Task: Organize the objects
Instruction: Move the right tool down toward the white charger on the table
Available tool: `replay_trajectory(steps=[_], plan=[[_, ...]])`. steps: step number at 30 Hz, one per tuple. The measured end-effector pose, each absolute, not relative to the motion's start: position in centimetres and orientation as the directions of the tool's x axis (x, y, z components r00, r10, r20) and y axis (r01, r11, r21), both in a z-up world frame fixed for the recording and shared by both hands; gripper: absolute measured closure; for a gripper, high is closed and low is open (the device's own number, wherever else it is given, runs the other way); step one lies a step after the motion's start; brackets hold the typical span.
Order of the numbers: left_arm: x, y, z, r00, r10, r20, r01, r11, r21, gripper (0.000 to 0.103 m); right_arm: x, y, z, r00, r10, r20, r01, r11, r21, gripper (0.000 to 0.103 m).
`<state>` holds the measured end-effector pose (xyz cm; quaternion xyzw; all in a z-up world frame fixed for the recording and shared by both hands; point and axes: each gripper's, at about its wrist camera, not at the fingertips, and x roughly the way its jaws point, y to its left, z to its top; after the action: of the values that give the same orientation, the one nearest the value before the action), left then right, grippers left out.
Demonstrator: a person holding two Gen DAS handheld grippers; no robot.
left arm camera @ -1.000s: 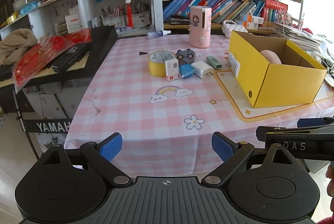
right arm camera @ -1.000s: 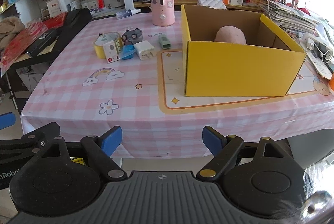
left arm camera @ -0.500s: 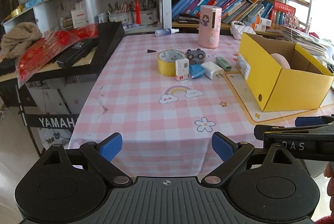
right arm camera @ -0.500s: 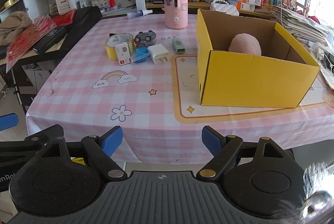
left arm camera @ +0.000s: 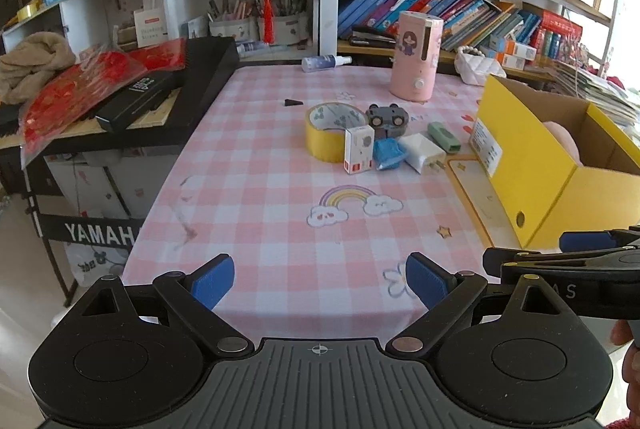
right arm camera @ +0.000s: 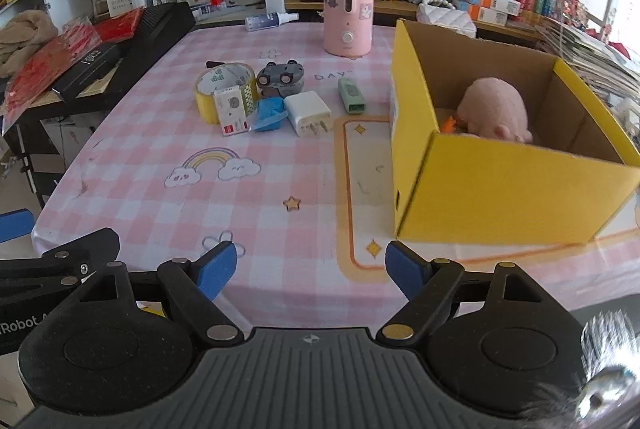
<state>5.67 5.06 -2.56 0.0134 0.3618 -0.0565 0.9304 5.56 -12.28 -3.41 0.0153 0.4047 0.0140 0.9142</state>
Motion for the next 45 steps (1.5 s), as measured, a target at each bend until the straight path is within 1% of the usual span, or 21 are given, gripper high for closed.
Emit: replay_trajectory(steps=[3,14,16,23,25,28,37,42,45], plan=[[7.2,5.2,-2.7,0.729,-0.092,-0.678,0.102,0.994,-0.026,0.009,7.2,-12.1,-3.4,0.674,0.04,-0.737,-0.026,0.999,0.031,0.03],[11.9,5.0,-2.9,0.729,-0.063,-0.681,0.06,0.998,-0.029,0.009,12.8,-11.9,-2.7,0.705,0.07,-0.705,-0.088,0.996,0.012,0.034],[12.7,5.0,-3.0,0.726,-0.054,-0.685,0.05,0.998,-0.026,0.009,13.7,-11.9,-2.7,0.704,0.078,-0.705,-0.096,0.995,0.014,0.038],[15.3,4.9,-3.4,0.714,-0.025,-0.7,0.02,1.0,-0.015,0.009,17.2,-12.0,-3.1,0.691,0.102,-0.716,-0.11,0.993,0.035,0.038],[16.1,4.9,-3.6,0.708,-0.019,-0.706,0.014,1.0,-0.013,0.009,18.3,-12.1,-3.4,0.685,0.105,-0.721,-0.109,0.993,0.04,0.039],[17.3,4.8,-4.0,0.697,-0.016,-0.717,0.009,1.0,-0.014,0.009,20.2,-12.2,-4.0,0.675,0.098,-0.732,-0.096,0.994,0.044,0.044],[19.8,4.1,-4.5,0.678,-0.013,-0.735,0.015,1.0,-0.004,0.009,26.5,-12.6,-7.6,0.594,0.035,-0.803,-0.03,0.999,0.021,0.049],[20.6,3.8,-4.7,0.668,-0.006,-0.744,0.014,1.0,0.005,0.009,28.2,-12.5,-9.2,0.547,0.053,-0.835,-0.05,0.998,0.031,0.049],[21.0,3.7,-4.8,0.659,-0.004,-0.752,0.013,1.0,0.007,0.01,28.4,-12.1,-9.4,0.568,0.06,-0.821,-0.084,0.996,0.014,0.054]])
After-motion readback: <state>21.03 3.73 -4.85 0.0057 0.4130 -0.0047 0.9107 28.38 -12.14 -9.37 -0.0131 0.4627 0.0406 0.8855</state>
